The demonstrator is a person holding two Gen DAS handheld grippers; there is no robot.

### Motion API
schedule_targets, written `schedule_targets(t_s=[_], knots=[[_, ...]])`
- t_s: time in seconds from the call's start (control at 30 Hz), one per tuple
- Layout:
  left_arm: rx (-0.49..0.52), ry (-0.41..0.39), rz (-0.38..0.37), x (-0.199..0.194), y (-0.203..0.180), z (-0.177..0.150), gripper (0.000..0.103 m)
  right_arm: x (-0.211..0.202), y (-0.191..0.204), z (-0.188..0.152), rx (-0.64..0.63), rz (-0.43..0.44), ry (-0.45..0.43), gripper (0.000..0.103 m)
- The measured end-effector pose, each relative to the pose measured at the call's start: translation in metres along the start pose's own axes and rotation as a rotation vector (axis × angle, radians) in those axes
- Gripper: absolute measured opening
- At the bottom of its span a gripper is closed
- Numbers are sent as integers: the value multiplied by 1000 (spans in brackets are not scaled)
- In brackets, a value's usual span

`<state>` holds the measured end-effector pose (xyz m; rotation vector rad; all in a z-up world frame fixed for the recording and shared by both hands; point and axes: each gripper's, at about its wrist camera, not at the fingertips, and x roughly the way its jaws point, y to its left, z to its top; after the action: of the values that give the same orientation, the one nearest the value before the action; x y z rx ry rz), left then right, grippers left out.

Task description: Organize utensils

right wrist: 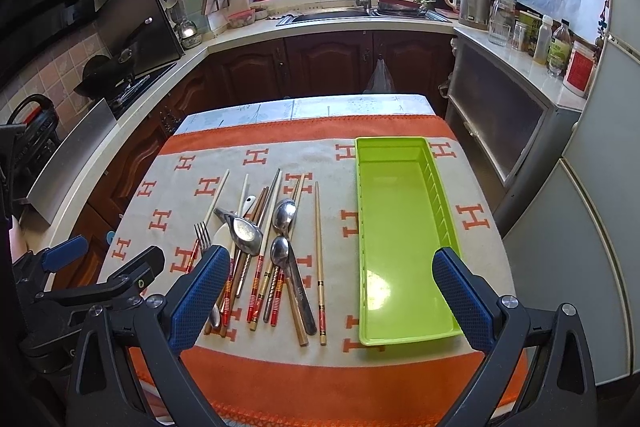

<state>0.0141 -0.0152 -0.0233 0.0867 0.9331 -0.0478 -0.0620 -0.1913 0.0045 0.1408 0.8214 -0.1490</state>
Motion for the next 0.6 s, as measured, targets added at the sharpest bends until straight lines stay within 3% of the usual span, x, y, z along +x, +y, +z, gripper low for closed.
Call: schedule_targets(t_s=[0.4,0.5,0.6], knots=[[20,40,7,12,-1,3,102,17,3,1,2,23,39,102],[20,53,-28,17,1,6,102,22,3,4,-1,38,54,101],[20,86,-94,27,5,13,102,30,3,13,-9,52,79,91]])
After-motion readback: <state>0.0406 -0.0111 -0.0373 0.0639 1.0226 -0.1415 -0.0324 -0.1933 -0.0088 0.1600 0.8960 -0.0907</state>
